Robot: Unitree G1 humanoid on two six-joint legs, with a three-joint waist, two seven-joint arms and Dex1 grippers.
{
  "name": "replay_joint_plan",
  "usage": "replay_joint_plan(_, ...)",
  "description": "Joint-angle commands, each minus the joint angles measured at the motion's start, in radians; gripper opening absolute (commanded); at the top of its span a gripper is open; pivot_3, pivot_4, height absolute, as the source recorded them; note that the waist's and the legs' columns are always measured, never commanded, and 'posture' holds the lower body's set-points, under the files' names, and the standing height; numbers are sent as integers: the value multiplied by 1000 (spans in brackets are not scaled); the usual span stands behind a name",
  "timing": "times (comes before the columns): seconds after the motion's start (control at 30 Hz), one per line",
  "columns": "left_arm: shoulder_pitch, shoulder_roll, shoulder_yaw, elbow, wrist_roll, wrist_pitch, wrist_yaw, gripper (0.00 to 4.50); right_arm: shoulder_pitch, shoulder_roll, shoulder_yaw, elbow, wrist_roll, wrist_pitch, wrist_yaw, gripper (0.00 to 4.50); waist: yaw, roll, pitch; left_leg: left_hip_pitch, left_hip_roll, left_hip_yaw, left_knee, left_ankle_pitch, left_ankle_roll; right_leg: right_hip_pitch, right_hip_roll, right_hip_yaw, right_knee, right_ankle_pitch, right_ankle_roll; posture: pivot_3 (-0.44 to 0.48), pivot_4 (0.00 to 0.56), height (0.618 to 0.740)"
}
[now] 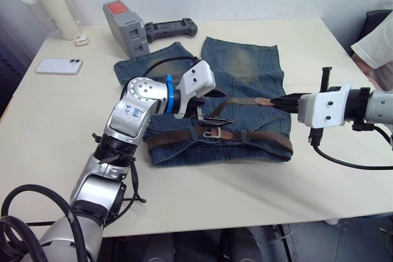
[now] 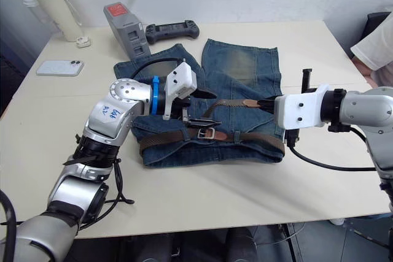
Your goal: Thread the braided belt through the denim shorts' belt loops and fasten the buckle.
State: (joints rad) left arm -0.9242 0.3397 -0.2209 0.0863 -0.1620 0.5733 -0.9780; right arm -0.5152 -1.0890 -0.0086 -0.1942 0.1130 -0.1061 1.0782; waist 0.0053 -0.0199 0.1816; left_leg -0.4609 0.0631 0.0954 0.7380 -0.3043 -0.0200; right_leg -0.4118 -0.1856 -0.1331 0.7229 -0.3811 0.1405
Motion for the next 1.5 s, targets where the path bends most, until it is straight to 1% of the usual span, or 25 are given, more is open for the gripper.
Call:
replay_joint_plan(0.03,-3,-31,-1,-12,8,-36,55,4217,-1,-13,-53,-30,0,8,-12,0,1,0,0,0,0,0,0,0,0,0,0,0,0,0,0,0,150,664)
replay_joint_plan(0.1,2,-40,-4,-10,7,-46,64,3638,1,-12,-52,-34,-1,12,-13,0,0,0,0,0,0,0,0,0,0,0,0,0,0,0,0,0,150,664)
replay_joint_plan(0.2,10,-40,-11,-16,7,-61,63,2301,4,-10,-53,-39,0,19,-16,0,0,0,0,0,0,0,0,0,0,0,0,0,0,0,0,0,150,664)
replay_joint_plan(0.27,13,-34,-16,-15,11,-72,60,1330,7,-12,-53,-40,-3,19,-16,0,0,0,0,0,0,0,0,0,0,0,0,0,0,0,0,0,150,664)
replay_joint_plan(0.3,14,-31,-17,-14,12,-76,60,920,8,-12,-53,-41,-4,20,-17,0,0,0,0,0,0,0,0,0,0,0,0,0,0,0,0,0,150,664)
replay_joint_plan(0.33,14,-30,-18,-9,14,-82,61,637,7,-12,-54,-39,-3,23,-17,0,0,0,0,0,0,0,0,0,0,0,0,0,0,0,0,0,150,664)
replay_joint_plan(0.37,13,-31,-16,-4,16,-88,66,94,7,-10,-55,-39,-1,28,-18,0,1,0,0,0,0,0,0,0,0,0,0,0,0,0,0,0,150,664)
replay_joint_plan(0.4,12,-32,-15,0,16,-90,70,17,8,-8,-57,-40,2,35,-21,0,1,0,0,0,0,0,0,0,0,0,0,0,0,0,0,0,150,664)
replay_joint_plan(0.5,13,-30,-19,5,16,-100,66,17,7,5,-63,-52,34,81,-26,0,2,0,0,0,0,0,0,0,0,0,0,0,0,0,0,0,150,664)
replay_joint_plan(0.6,10,-31,-18,17,17,-102,71,17,8,15,-78,-80,106,183,-22,0,2,0,0,0,0,0,0,0,0,0,0,0,0,0,0,0,150,664)
replay_joint_plan(0.7,8,-42,13,24,-3,-75,99,0,25,6,-105,-107,151,254,-12,1122,4,0,0,0,0,0,0,0,0,0,0,0,0,0,0,0,150,664)
replay_joint_plan(0.77,9,-46,27,22,-18,-50,110,0,38,1,-121,-123,165,285,-8,2119,8,0,0,0,0,0,0,0,0,0,0,0,0,0,0,0,150,664)
replay_joint_plan(0.87,27,-48,84,7,-63,61,150,0,83,-20,-157,-149,175,340,-6,3638,12,0,0,0,0,0,0,0,0,1,0,0,-1,0,0,0,150,664)
replay_joint_plan(0.93,36,-50,121,-11,-93,123,180,0,115,-23,-166,-170,161,353,-14,4472,14,0,0,0,0,0,-1,0,0,1,0,0,-1,0,0,0,150,664)
replay_joint_plan(1.0,43,-43,153,-31,-114,166,204,0,142,-6,-148,-219,155,392,-41,4472,13,0,0,0,0,0,-1,0,0,0,0,0,-1,0,0,0,150,664)
replay_joint_plan(1.1,54,-20,165,-53,-115,189,224,0,163,33,-94,-291,132,433,-94,4472,13,0,0,0,0,0,-1,0,0,0,0,0,-1,0,0,0,150,664)
replay_joint_plan(1.23,61,-1,171,-70,-124,198,239,0,163,126,54,-350,12,442,-188,4472,14,0,0,2,0,0,-1,0,0,1,0,0,-1,0,0,0,150,664)
replay_joint_plan(1.27,61,3,169,-70,-122,194,240,0,163,152,85,-353,-15,440,-208,4472,15,0,0,1,0,0,-1,0,0,1,0,0,-1,0,0,0,150,664)
replay_joint_plan(1.37,55,17,161,-61,-112,178,239,0,178,174,192,-312,-176,319,-248,4472,17,0,0,1,0,0,-1,0,0,1,0,0,-1,0,0,0,150,664)
replay_joint_plan(1.47,51,20,158,-55,-115,174,241,0,179,210,219,-279,-233,281,-286,4472,17,0,0,1,0,0,-1,0,0,1,0,0,-1,0,0,0,150,664)
replay_joint_plan(1.5,50,24,154,-54,-114,171,239,0,176,231,249,-249,-276,248,-309,4472,17,0,0,0,0,0,-1,0,0,1,0,0,-1,0,0,0,150,664)
